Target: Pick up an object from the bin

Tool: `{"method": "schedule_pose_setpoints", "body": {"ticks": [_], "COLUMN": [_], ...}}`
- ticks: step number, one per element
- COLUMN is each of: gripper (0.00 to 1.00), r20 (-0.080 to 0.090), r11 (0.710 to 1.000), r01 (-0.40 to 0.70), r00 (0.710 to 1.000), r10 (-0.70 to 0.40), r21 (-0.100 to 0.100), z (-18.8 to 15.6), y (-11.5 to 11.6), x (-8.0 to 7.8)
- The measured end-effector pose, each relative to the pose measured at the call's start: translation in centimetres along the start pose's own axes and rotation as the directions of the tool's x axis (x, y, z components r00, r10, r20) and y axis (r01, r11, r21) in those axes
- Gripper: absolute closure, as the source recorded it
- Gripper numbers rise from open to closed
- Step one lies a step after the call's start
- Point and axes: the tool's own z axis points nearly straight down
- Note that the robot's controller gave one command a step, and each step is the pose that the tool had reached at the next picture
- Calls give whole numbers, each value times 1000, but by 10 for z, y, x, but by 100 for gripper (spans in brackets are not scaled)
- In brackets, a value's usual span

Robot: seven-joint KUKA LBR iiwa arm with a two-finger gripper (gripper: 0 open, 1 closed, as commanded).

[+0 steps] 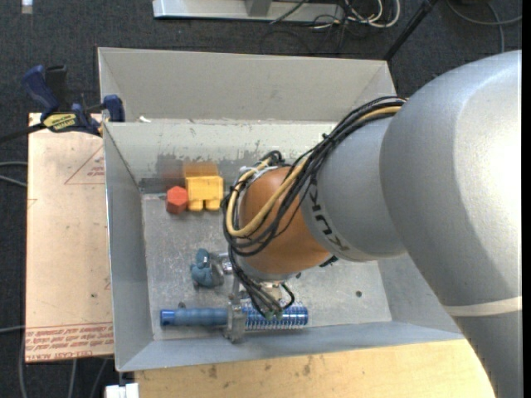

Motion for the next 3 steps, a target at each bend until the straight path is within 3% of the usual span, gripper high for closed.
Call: {"method": "schedule_pose_setpoints", "body": {"ticks": [1,2,3], "gripper": [0,100,100], "r20": [4,-1,-7], "r11": [1000,1000,1000], "r01": [-2,-1,-2], "r00": [1000,1000,1000], "r10": [2,1,2], "r21": [-2,-2,0], "z": [-1,0,-48], "y": [0,0,1], "x": [-2,0,-2]}}
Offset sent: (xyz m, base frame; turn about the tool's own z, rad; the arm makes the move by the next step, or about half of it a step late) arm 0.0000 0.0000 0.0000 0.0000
